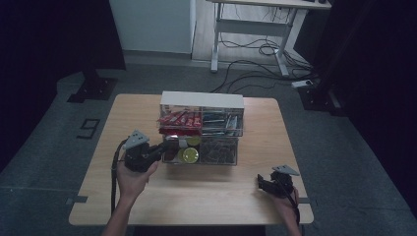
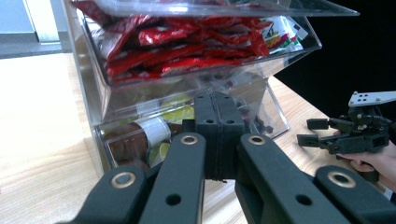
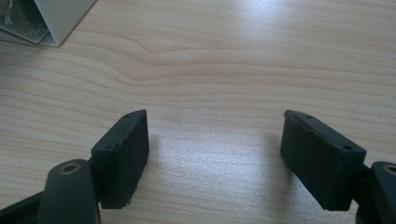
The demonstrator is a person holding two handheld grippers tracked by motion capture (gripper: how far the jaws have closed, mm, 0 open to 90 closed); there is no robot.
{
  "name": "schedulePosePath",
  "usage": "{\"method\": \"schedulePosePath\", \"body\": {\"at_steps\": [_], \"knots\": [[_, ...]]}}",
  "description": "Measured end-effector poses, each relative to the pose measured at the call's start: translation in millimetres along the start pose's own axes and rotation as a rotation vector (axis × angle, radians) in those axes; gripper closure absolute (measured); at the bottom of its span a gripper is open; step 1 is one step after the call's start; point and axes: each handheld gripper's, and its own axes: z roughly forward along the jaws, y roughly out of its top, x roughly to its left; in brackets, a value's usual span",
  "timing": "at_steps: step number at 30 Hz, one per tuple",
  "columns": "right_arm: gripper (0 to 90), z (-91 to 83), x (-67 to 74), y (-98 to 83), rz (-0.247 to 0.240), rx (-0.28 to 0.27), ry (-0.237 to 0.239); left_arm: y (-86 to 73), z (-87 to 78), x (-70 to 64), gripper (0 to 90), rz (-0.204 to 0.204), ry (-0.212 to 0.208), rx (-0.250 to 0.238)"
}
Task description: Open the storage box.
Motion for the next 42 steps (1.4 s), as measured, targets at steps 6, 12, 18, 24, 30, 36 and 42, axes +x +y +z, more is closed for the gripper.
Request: {"method": "schedulePosePath", "body": {"at_steps": [6,12,18,24,30,36,42], "knots": [[24.2,-0.5,-0.1,-0.3,0.003,0.0,-0.001,8.7,3.8,-0.8,90.0,0.005,-0.014,0.005],[24.0,-0.4,-0.2,-0.3,0.003,0.0,-0.003,16.9,7.6,-2.3,90.0,0.007,-0.034,0.007],[24.1,-0.5,-0.4,-0.4,0.006,0.0,-0.005,23.1,13.9,-2.1,90.0,-0.001,-0.056,0.013],[24.0,-0.5,-0.5,-0.4,0.007,0.0,-0.005,25.3,18.0,-0.3,90.0,-0.01,-0.061,0.016],[24.0,-0.5,-0.5,-0.3,0.009,0.0,-0.008,28.6,20.0,0.0,90.0,-0.017,-0.072,0.01],[24.0,-0.6,-0.6,-0.2,0.016,0.002,-0.013,34.5,23.9,-0.4,90.0,-0.014,-0.073,0.016],[24.0,-0.6,-0.8,-0.2,0.017,0.002,-0.012,38.5,29.3,1.9,90.0,-0.023,-0.072,0.032]]}}
